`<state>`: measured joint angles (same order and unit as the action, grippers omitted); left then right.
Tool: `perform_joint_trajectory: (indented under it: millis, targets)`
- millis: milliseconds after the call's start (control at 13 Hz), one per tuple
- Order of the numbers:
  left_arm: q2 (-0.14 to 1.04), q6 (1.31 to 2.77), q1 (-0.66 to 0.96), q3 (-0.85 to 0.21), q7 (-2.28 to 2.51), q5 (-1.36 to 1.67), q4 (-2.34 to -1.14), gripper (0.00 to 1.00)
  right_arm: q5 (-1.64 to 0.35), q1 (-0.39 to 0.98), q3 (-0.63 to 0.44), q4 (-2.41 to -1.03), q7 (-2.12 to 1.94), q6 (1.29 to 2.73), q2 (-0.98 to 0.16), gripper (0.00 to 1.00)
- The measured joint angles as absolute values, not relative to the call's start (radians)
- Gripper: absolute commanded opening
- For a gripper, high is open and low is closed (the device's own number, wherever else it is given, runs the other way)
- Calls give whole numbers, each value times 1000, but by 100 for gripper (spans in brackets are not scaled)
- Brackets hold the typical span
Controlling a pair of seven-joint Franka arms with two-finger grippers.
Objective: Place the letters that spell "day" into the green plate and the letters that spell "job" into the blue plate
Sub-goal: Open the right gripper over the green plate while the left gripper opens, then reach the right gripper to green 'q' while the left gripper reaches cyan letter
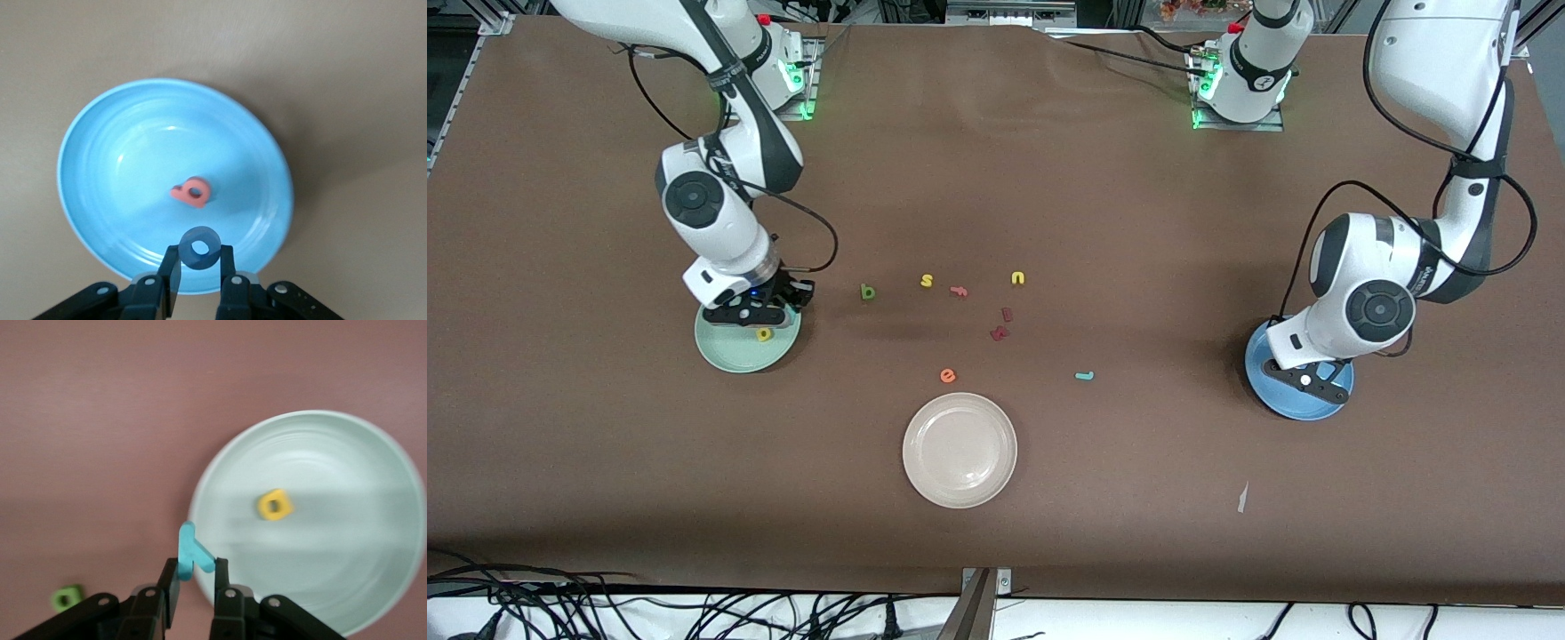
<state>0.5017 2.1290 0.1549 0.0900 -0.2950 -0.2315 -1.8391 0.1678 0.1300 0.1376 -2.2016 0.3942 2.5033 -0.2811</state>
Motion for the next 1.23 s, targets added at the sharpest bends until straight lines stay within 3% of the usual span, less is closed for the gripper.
perform_joint_trajectory:
  millis: [77, 154, 309, 617, 1235]
  targets:
    - [517, 2131, 156, 86, -325, -255, -1836, 100, 168, 126, 118, -2207, 361, 2501, -281, 23]
    - [528, 2132, 158, 82, -345, -268, -1828, 100, 168, 122, 108, -2215, 341, 2502, -281, 39]
    - [535, 2131, 161, 77, -356, -269, -1795, 100, 167, 122, 104, -2223, 337, 2502, -281, 51]
    - [561, 2122, 190, 69, -190, -69, -1691, 100, 160, 124, 107, -2223, 357, 2502, -282, 52]
    - [787, 2121, 409, 59, 791, 143, -1408, 100, 159, 202, 242, -2192, 726, 2548, -349, 52]
